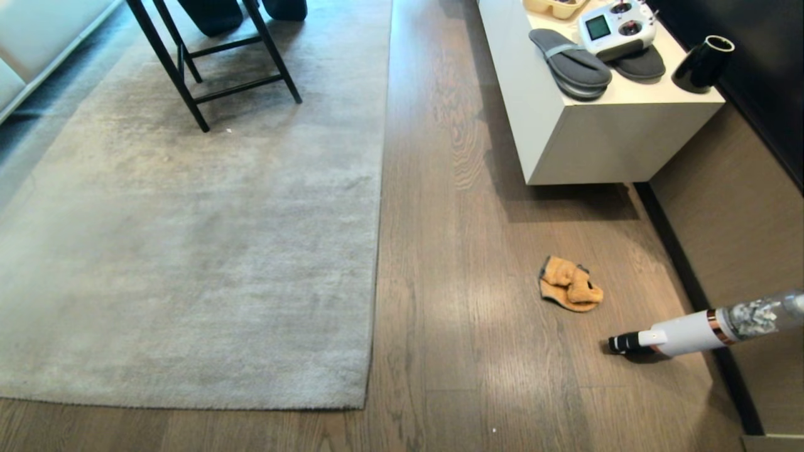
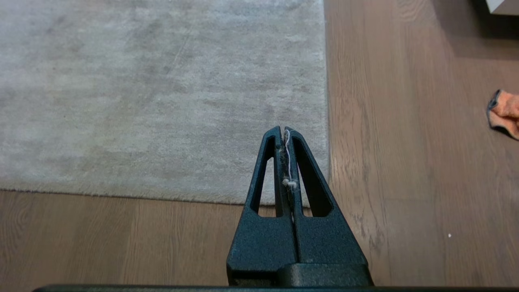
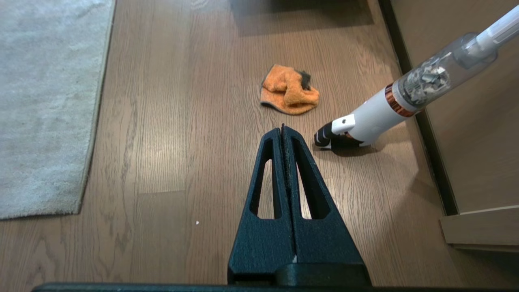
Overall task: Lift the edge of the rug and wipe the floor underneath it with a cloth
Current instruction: Pick up the rag
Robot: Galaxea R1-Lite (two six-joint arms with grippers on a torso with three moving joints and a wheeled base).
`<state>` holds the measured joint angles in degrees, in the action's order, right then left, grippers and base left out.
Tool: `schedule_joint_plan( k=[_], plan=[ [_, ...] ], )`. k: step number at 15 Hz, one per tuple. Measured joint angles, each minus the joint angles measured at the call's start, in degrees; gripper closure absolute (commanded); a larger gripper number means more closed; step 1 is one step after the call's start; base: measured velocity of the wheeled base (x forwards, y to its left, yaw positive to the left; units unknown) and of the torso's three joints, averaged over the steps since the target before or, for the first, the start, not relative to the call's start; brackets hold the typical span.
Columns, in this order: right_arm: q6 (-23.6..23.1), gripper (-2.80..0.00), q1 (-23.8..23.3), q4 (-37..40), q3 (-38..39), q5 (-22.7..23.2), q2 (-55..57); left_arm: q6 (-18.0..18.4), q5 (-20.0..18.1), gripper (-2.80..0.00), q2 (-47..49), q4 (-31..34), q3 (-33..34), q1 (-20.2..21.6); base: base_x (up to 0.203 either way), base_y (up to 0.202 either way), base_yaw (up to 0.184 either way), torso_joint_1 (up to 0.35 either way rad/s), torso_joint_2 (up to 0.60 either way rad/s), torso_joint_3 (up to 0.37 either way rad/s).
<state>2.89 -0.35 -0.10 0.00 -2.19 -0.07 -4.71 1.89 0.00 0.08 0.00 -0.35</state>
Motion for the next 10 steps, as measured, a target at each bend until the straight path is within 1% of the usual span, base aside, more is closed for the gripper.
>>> schedule_joint_plan(
  k=[10],
  plan=[
    [0.0, 0.00, 0.0, 0.0, 0.0, 0.0, 0.0, 0.0, 0.0, 0.00, 0.0, 0.0, 0.0, 0.0, 0.000, 0.000, 0.000, 0.003, 0.00, -0.199]
  ],
)
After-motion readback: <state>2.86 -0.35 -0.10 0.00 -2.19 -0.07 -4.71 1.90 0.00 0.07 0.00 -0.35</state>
